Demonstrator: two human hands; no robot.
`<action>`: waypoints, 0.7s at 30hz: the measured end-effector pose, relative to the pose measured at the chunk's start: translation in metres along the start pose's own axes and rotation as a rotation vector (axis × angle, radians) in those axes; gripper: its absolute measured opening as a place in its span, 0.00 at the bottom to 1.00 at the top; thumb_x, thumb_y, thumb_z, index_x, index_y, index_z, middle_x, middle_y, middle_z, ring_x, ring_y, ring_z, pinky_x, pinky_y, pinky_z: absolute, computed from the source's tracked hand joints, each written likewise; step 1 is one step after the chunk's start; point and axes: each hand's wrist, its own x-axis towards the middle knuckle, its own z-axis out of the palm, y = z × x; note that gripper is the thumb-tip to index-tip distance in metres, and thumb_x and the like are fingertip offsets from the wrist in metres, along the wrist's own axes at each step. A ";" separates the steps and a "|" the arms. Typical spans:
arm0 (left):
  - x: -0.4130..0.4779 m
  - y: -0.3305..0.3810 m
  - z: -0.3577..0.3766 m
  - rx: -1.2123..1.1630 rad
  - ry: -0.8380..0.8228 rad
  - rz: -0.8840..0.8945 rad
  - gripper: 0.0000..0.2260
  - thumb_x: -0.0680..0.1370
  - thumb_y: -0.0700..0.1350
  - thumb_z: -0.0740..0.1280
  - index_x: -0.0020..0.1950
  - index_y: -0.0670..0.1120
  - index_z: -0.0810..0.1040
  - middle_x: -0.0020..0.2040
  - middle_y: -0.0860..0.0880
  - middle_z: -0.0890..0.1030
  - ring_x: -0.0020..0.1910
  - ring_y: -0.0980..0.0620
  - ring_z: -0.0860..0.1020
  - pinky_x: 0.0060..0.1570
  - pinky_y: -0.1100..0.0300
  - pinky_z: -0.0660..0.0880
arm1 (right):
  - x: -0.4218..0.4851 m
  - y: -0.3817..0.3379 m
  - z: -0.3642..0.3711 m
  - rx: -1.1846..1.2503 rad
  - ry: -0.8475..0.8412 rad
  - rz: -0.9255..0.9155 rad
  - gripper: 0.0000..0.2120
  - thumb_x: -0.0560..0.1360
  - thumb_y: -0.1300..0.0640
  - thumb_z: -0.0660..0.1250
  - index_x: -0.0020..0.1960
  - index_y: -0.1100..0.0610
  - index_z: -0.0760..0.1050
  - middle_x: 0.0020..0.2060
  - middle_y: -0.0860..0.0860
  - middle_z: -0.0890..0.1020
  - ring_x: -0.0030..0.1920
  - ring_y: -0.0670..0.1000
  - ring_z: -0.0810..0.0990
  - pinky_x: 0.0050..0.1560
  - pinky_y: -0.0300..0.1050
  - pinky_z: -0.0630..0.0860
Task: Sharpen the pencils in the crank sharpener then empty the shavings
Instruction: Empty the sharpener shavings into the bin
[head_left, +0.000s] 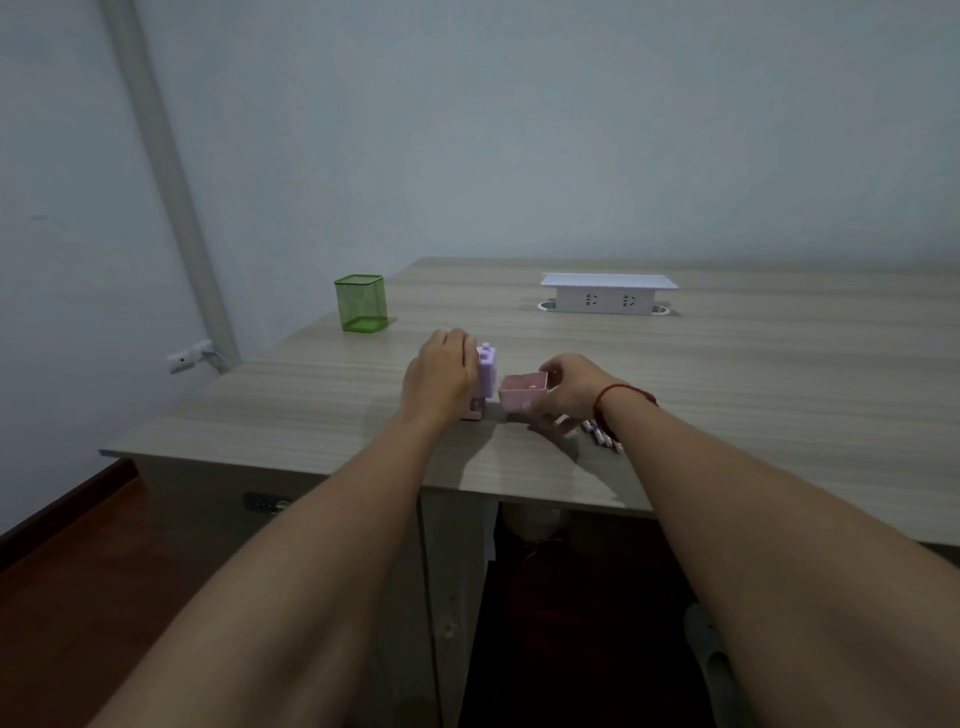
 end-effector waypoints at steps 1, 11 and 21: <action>-0.001 0.002 -0.001 0.036 0.003 0.028 0.13 0.82 0.45 0.52 0.56 0.42 0.74 0.53 0.43 0.76 0.51 0.45 0.74 0.50 0.48 0.75 | -0.001 0.001 -0.005 0.007 0.018 -0.004 0.29 0.73 0.64 0.71 0.71 0.61 0.65 0.56 0.57 0.78 0.43 0.53 0.81 0.35 0.42 0.79; 0.002 0.023 -0.039 -0.114 0.049 0.086 0.23 0.82 0.50 0.54 0.74 0.42 0.61 0.73 0.42 0.67 0.72 0.46 0.65 0.71 0.51 0.62 | -0.028 -0.053 -0.020 0.067 0.156 -0.216 0.36 0.76 0.55 0.70 0.77 0.61 0.55 0.66 0.55 0.73 0.45 0.51 0.81 0.36 0.39 0.74; -0.053 -0.039 -0.151 -0.144 0.195 -0.177 0.21 0.80 0.45 0.54 0.72 0.41 0.63 0.66 0.41 0.73 0.62 0.46 0.73 0.55 0.59 0.69 | -0.052 -0.163 0.084 0.068 -0.077 -0.454 0.30 0.75 0.57 0.70 0.74 0.60 0.63 0.62 0.53 0.78 0.43 0.47 0.81 0.35 0.37 0.76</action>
